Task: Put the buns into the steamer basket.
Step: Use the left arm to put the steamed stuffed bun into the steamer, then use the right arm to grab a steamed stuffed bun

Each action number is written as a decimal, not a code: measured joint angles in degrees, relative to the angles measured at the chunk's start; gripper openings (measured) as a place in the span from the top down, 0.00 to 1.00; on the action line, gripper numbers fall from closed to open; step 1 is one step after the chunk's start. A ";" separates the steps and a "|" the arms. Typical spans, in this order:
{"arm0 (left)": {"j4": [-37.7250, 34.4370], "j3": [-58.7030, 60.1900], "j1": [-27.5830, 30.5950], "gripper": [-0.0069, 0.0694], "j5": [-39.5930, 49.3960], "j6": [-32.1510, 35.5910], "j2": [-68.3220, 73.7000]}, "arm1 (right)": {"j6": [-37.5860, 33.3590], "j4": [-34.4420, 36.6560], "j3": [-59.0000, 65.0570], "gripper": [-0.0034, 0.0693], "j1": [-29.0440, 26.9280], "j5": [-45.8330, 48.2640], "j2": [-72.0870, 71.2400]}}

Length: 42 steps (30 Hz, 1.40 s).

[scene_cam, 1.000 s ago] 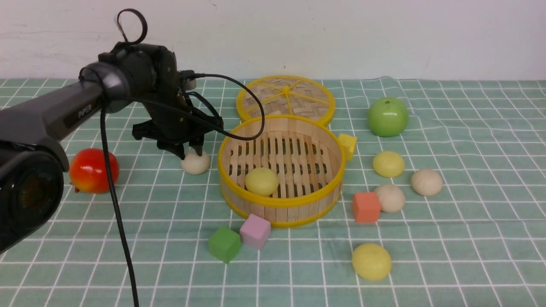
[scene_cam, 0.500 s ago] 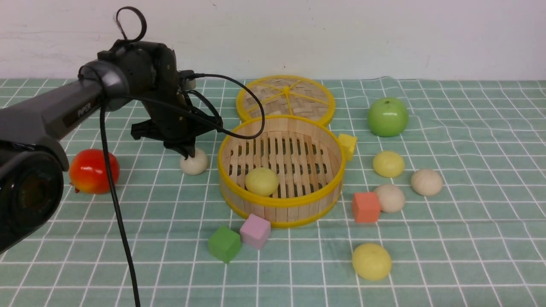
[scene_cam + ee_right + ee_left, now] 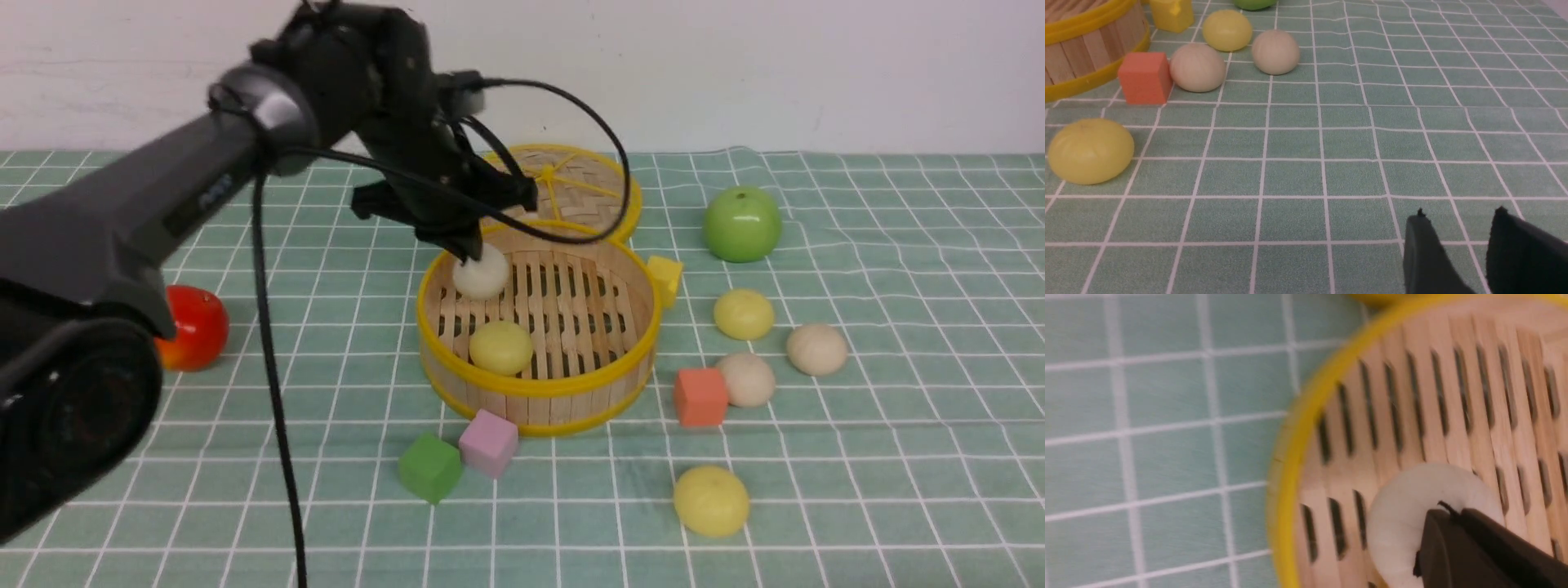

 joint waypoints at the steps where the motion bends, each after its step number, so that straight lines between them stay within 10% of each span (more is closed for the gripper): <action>1: 0.12 0.00 -0.15 0.93 0.00 -0.22 0.68 | 0.00 0.00 0.00 0.62 0.00 0.00 0.00; 10: 6.61 0.05 -0.02 0.86 0.20 -6.31 4.47 | 0.00 0.00 0.00 0.62 0.00 0.00 0.00; 25: 8.31 0.05 -0.52 0.30 10.13 -5.11 -7.15 | 0.00 0.00 0.00 0.62 0.00 0.00 0.00; 31: 10.84 0.30 -0.52 0.36 12.97 -4.31 -19.92 | 0.00 0.00 0.00 0.62 0.00 0.00 0.00; 42: 13.05 17.50 -0.52 0.86 12.97 -4.58 -50.62 | 0.00 0.00 0.00 0.62 0.00 0.00 0.00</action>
